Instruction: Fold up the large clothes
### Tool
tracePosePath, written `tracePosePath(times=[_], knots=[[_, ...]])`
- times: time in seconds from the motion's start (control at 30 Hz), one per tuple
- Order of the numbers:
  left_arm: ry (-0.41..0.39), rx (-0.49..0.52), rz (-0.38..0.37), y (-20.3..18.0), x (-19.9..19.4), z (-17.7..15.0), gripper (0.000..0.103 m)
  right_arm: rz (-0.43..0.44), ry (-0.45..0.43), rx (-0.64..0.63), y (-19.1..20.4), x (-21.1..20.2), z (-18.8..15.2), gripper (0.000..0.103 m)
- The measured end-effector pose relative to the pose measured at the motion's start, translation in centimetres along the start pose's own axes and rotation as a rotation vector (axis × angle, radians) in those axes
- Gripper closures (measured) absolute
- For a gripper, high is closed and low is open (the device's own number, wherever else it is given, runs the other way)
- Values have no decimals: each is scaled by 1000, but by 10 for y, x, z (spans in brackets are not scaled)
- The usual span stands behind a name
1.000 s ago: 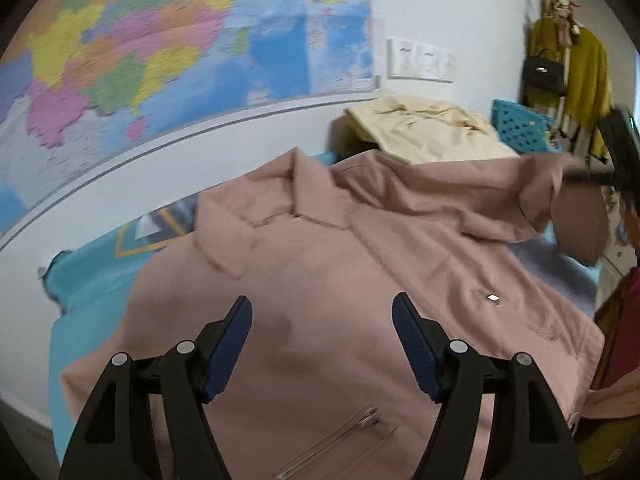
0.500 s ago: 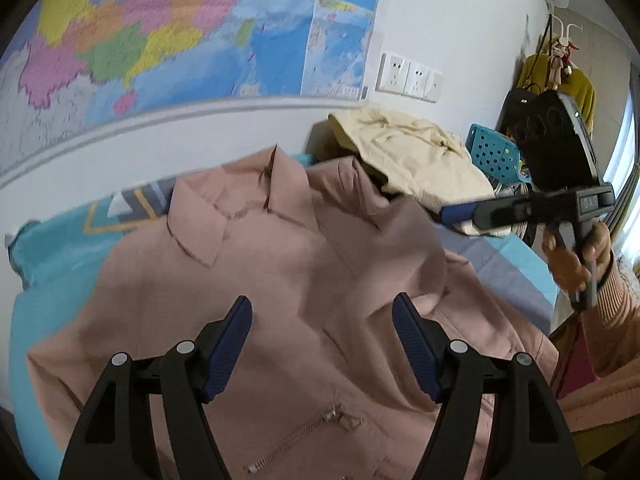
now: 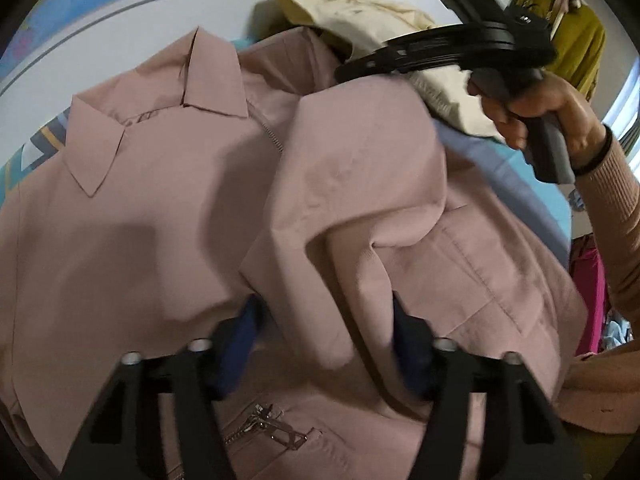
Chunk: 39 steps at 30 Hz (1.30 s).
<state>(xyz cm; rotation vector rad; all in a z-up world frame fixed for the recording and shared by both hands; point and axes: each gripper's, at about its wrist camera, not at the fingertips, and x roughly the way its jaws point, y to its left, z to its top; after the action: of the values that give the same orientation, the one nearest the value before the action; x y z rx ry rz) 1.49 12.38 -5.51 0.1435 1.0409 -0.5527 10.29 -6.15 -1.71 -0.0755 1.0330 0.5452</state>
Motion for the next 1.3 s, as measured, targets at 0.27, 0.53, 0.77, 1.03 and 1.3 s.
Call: tracePosePath(times=[0.27, 0.53, 0.77, 1.03, 1.3], knots=[[-123, 52, 112, 10, -39, -8, 98, -57, -25, -15, -16, 1, 9, 102], [-183, 44, 431, 52, -76, -9, 61, 12, -112, 152, -69, -25, 2, 102], [-204, -10, 282, 61, -83, -23, 24, 167, -120, 169, -62, -32, -17, 44], [-21, -22, 272, 69, -27, -23, 42, 181, -43, 94, -36, -2, -55, 35], [-166, 122, 470, 65, -58, 14, 95, 203, -151, 132, -62, -24, -54, 100]])
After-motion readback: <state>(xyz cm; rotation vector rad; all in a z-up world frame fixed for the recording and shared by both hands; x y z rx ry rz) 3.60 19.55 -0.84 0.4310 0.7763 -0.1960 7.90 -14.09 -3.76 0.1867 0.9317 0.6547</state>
